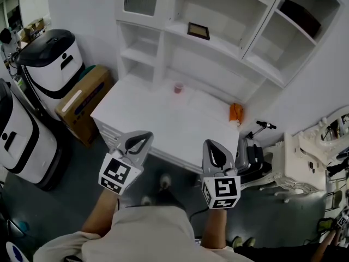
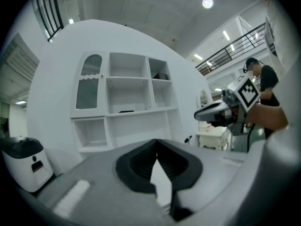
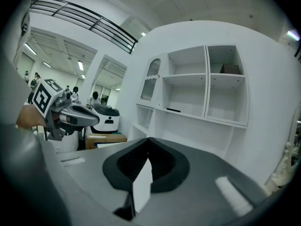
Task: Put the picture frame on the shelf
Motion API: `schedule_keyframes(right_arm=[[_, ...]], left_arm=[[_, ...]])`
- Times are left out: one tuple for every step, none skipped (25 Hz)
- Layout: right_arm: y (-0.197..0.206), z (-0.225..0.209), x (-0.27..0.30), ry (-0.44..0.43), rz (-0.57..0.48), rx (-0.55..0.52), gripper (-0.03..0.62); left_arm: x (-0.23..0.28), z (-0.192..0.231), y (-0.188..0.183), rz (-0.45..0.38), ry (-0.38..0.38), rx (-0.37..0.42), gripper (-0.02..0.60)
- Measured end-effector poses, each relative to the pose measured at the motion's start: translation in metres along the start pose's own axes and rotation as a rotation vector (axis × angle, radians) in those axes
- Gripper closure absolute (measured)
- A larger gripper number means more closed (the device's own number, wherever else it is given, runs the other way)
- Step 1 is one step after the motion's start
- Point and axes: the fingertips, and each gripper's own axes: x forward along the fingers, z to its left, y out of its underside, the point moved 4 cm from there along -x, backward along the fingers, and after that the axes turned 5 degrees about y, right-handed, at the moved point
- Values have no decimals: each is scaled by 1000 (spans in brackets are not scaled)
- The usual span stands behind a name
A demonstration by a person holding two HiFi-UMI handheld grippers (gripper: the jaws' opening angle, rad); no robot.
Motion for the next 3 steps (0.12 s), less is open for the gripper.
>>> schedule_keyframes(right_arm=[[1, -1, 2, 1, 3, -3, 588], [1, -2, 4, 1, 5, -6, 588], [2, -3, 5, 2, 7, -10, 588]], left_arm=[[1, 1, 0, 1, 1, -1, 578], [3, 2, 1, 3, 2, -1, 578], [5, 3, 1, 4, 3, 0, 578]])
